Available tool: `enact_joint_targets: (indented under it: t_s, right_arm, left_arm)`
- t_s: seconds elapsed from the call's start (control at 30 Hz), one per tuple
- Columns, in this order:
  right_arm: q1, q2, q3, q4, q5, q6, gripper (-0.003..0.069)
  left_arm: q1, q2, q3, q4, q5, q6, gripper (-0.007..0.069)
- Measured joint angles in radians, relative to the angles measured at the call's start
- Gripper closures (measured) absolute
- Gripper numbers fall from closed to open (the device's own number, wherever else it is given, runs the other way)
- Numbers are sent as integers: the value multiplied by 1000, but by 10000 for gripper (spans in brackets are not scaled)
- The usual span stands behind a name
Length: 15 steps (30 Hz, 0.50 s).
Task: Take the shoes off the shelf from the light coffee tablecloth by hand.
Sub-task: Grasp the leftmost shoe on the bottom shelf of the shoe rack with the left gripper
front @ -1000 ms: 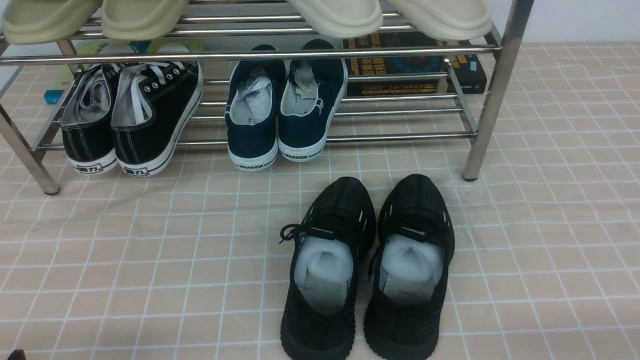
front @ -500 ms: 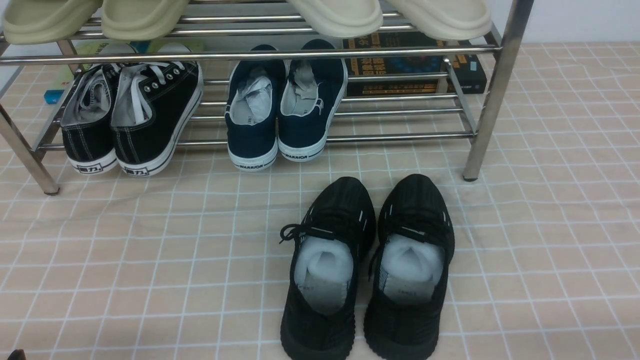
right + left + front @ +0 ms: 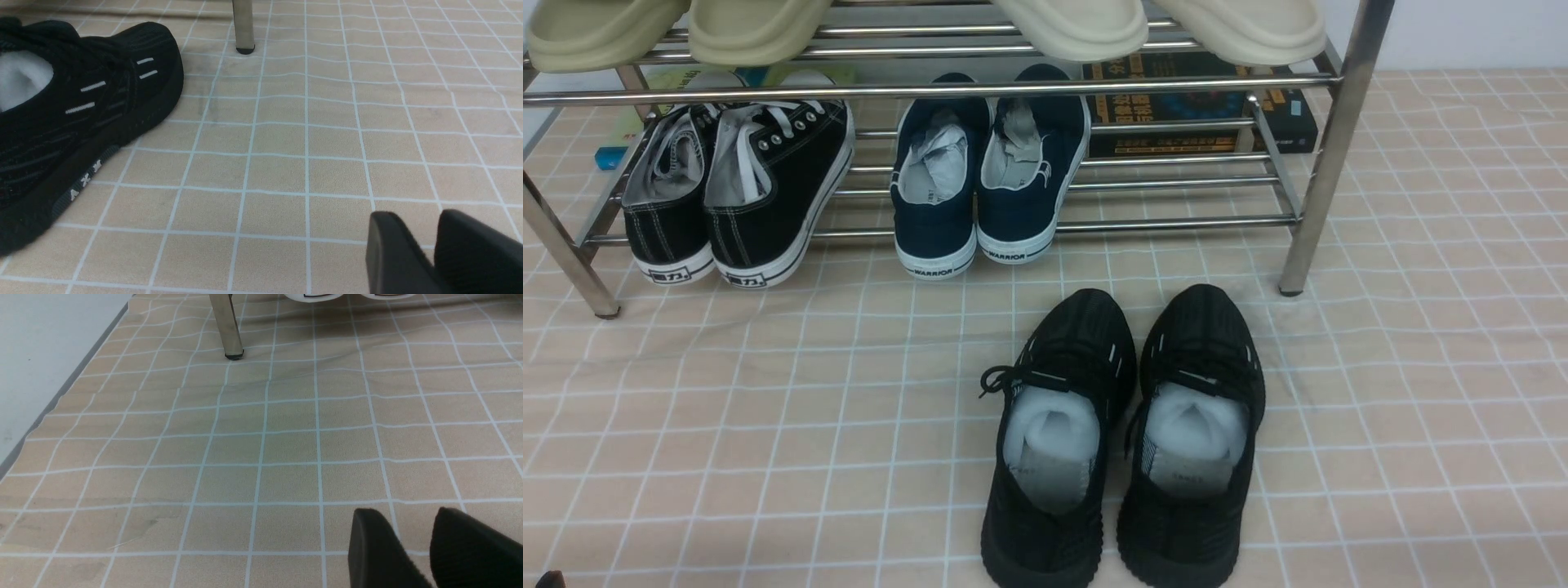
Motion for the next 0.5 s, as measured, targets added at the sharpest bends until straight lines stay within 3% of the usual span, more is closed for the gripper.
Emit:
enact_joint_targets:
  t_s: [0.17, 0.37, 0.43, 0.5]
  right_arm:
    - [0, 0, 0, 0, 0, 0, 464]
    - [0, 0, 0, 0, 0, 0, 459]
    - [0, 0, 0, 0, 0, 0, 459]
    - [0, 0, 0, 0, 0, 0, 459]
  left_arm:
    - [0, 0, 0, -81, -20, -75, 385]
    - [0, 0, 1, -577, -129, -477, 385]
    - [0, 0, 1, -690, -149, -583, 385]
    - [0, 0, 1, -731, -155, -617, 385]
